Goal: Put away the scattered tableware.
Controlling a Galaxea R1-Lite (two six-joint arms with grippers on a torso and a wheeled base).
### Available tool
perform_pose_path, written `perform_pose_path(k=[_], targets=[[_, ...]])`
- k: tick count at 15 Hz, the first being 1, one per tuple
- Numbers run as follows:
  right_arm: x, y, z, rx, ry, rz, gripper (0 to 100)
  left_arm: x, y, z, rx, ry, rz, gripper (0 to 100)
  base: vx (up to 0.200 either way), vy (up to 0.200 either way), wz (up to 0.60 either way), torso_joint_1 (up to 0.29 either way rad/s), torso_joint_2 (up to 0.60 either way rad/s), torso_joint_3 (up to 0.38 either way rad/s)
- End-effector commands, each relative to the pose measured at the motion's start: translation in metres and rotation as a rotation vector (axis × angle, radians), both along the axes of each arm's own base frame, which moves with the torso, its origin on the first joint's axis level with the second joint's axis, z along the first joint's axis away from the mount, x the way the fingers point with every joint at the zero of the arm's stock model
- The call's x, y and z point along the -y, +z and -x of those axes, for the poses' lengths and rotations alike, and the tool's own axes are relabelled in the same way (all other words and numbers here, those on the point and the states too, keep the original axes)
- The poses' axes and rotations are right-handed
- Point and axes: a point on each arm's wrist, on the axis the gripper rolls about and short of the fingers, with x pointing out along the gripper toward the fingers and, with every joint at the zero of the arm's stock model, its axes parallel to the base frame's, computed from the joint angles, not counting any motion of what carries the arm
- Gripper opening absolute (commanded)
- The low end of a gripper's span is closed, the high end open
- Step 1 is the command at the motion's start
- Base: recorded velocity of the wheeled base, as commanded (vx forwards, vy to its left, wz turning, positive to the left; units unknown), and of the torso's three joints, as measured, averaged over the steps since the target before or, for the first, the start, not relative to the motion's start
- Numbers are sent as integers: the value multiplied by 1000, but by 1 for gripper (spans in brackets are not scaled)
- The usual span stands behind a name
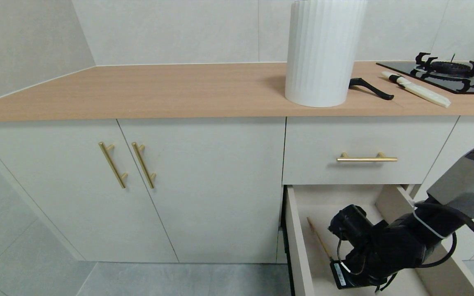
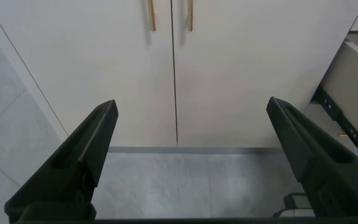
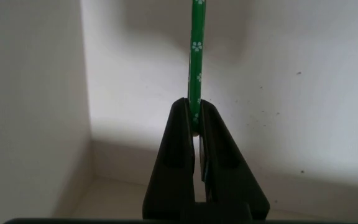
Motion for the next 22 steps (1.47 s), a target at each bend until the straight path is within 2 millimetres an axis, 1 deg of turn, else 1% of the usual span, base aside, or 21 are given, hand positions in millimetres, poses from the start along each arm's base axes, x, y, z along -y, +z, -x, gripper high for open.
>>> perform_pose_path(k=[1,4,8,9,15,16,17,19,20,21,22], targets=[[-1,-9,-1,-5,-2,24,0,0,0,0,0,1,0,100,0,0,0,0,0,0],[-1,-18,-4,8,-31,70,0,0,0,0,0,1,0,100,0,0,0,0,0,0],[-2,-19,-5,16,-39,65,0,0,0,0,0,1,0,100,0,0,0,0,0,0],[-2,-19,-5,17,-40,66,100,0,0,0,0,1,0,100,0,0,0,0,0,0],[-2,-15,-4,25,-39,58,100,0,0,0,0,1,0,100,0,0,0,0,0,0],[-2,-3,-3,45,-43,28,100,0,0,0,0,1,0,100,0,0,0,0,0,0],[-1,15,0,67,-42,-24,100,0,0,0,0,1,0,100,0,0,0,0,0,0],[5,63,11,133,-27,-164,100,0,0,0,0,1,0,100,0,0,0,0,0,0],[10,87,18,181,-28,-202,100,0,0,0,0,1,0,100,0,0,0,0,0,0],[17,105,23,227,-38,-226,100,0,0,0,0,1,0,100,0,0,0,0,0,0],[26,131,34,307,-44,-278,100,0,0,0,0,1,0,100,0,0,0,0,0,0]])
